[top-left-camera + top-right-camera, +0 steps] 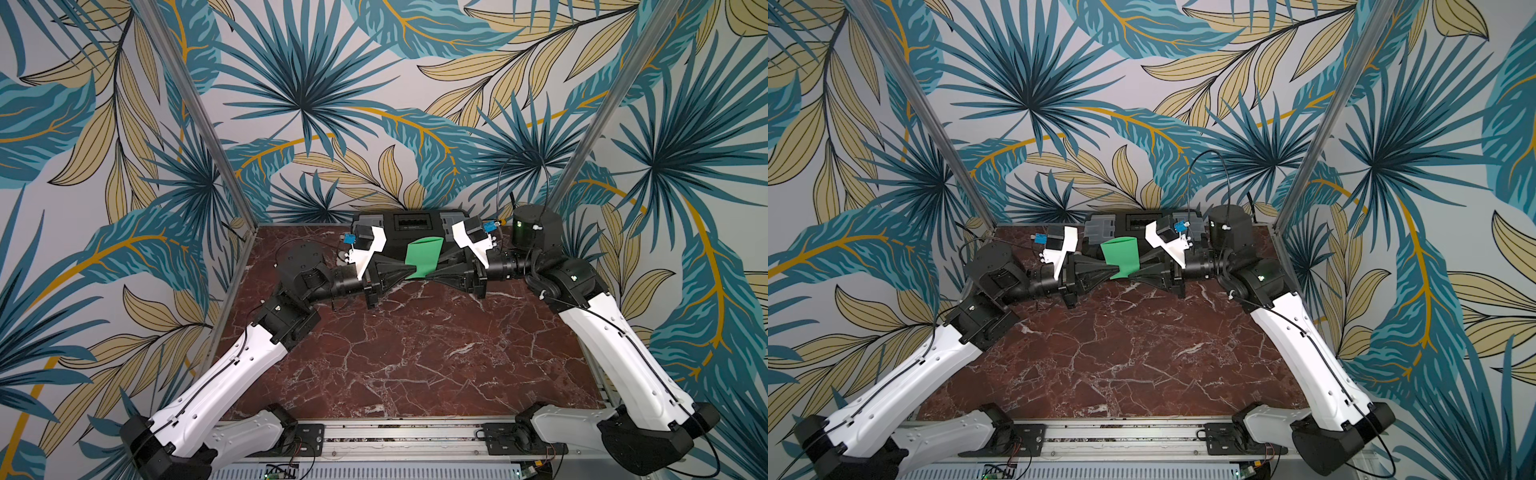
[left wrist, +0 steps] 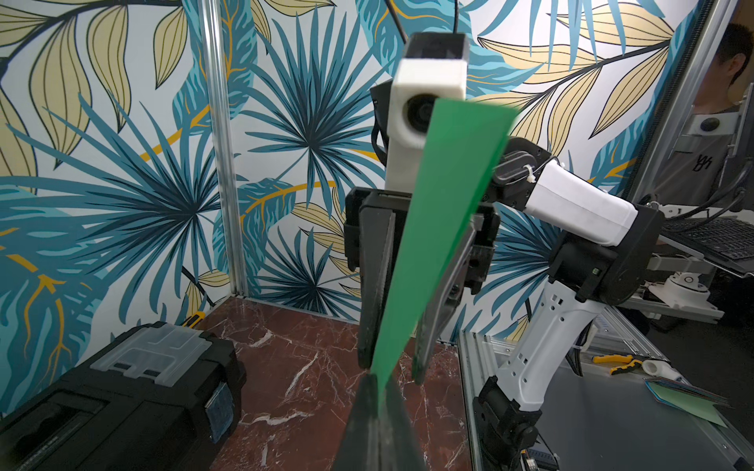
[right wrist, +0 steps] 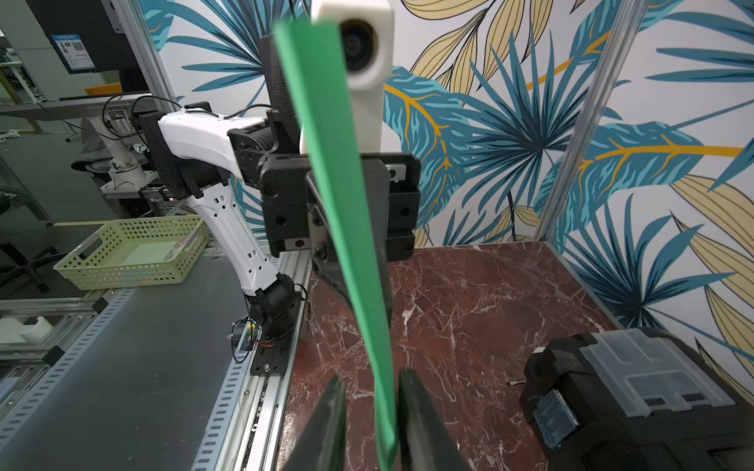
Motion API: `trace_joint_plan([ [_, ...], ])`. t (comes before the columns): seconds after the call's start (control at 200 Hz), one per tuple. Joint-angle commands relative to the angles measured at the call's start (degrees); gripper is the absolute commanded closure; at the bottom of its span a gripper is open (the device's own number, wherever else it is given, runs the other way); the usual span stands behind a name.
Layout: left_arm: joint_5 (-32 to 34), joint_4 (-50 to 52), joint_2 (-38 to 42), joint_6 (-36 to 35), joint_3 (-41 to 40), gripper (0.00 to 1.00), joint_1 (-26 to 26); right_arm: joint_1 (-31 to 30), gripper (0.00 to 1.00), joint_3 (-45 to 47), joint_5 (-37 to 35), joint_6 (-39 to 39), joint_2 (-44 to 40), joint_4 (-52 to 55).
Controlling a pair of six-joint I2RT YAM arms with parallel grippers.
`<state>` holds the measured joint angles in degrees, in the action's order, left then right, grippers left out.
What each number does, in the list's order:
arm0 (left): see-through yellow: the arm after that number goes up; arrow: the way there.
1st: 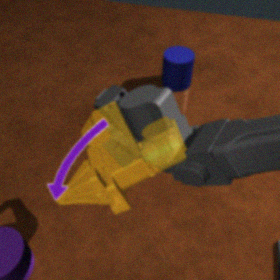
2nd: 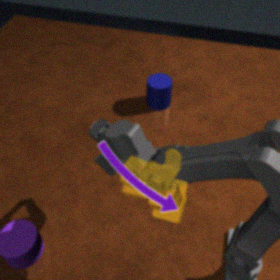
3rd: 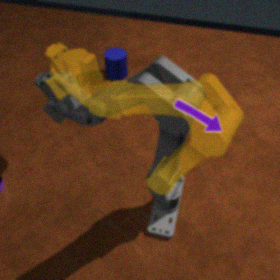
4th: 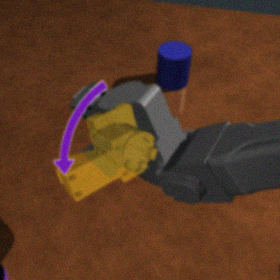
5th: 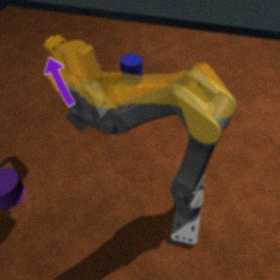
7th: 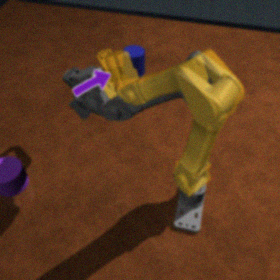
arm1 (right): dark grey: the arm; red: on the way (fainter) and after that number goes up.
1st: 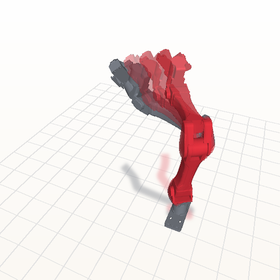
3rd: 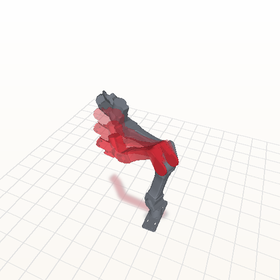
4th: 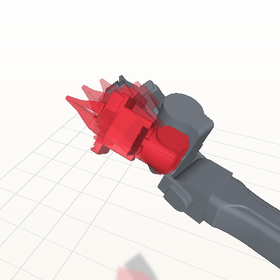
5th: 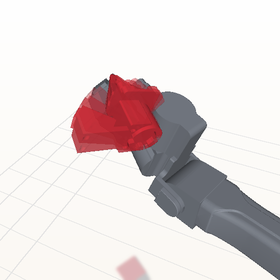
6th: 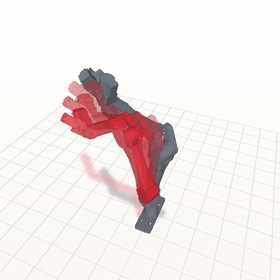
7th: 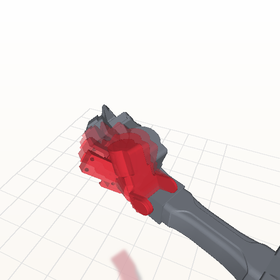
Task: Fold the square paper along the opposite sides
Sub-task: Smooth out the paper.
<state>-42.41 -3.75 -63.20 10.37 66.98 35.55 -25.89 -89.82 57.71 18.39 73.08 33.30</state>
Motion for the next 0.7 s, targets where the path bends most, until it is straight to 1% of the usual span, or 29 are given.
trace_joint_plan([
  [0.0,0.4,-1.5,1.3,-0.7,3.2,1.00,0.1,0.0,1.00,1.3,0.9,0.0,-0.8,0.4],
  [0.165,0.5,-1.2,1.4,-0.7,3.4,1.00,0.1,0.1,1.00,1.4,0.3,0.1,-0.7,0.3],
  [0.2,0.6,-1.1,1.5,-0.8,3.4,1.00,0.1,0.1,0.81,1.5,0.1,0.1,-0.7,0.4],
  [0.215,0.7,-1.1,1.5,-0.8,3.4,1.00,0.1,0.1,0.75,1.5,0.0,0.2,-0.7,0.4],
  [0.235,0.6,-1.0,1.6,-0.8,3.4,1.00,0.1,0.1,0.71,1.7,0.0,0.3,-0.8,0.4],
  [0.265,0.7,-1.0,1.7,-0.8,3.4,1.00,0.1,0.1,0.71,2.0,-0.2,0.4,-0.9,0.4],
  [0.28,0.7,-1.0,1.7,-0.8,3.4,1.00,0.1,0.1,0.71,2.1,-0.2,0.6,-1.0,0.3],
  [0.295,0.6,-1.0,1.8,-0.8,3.4,1.00,0.1,0.1,0.74,2.2,-0.2,0.6,-1.1,0.4],
  [0.325,0.7,-1.0,1.8,-0.9,3.4,1.00,0.1,0.1,0.88,2.6,-0.5,0.7,-1.1,0.4],
  [0.341,0.7,-0.9,1.8,-0.9,3.4,1.00,0.1,0.1,0.98,2.6,-0.6,0.6,-1.1,0.3],
  [0.346,0.7,-0.9,1.8,-0.9,3.4,1.00,0.1,0.1,1.00,2.6,-0.7,0.6,-1.1,0.3],
  [0.491,0.8,-0.6,1.9,-1.0,3.4,1.00,0.1,0.1,1.00,3.1,-2.3,0.0,-1.4,0.2],
  [0.501,0.8,-0.5,1.9,-1.0,3.4,1.00,0.1,0.1,0.95,3.1,-2.5,-0.1,-1.5,0.2],
  [0.531,0.8,-0.3,1.9,-1.0,3.3,1.00,0.1,0.1,0.71,3.4,-3.4,-0.2,-1.9,0.2],
  [0.551,0.9,0.0,1.9,-1.1,3.2,1.00,0.1,0.1,0.59,3.7,-4.2,-0.3,-2.1,0.2],
  [0.566,0.9,0.2,1.9,-1.1,3.2,1.00,0.1,0.1,0.54,3.9,-4.9,-0.4,-2.4,0.2],
  [0.631,1.6,1.6,1.9,-1.4,2.5,1.00,0.1,0.1,0.37,6.2,-9.8,-1.3,-4.2,0.0],
  [0.666,2.4,2.6,2.0,-1.2,1.8,1.00,0.1,0.1,0.23,8.2,-14.1,-2.6,-5.6,-0.6],
  [0.691,3.4,3.2,2.0,-0.8,1.1,1.00,0.1,0.1,0.18,10.1,-18.5,-4.0,-6.9,-1.4],
])
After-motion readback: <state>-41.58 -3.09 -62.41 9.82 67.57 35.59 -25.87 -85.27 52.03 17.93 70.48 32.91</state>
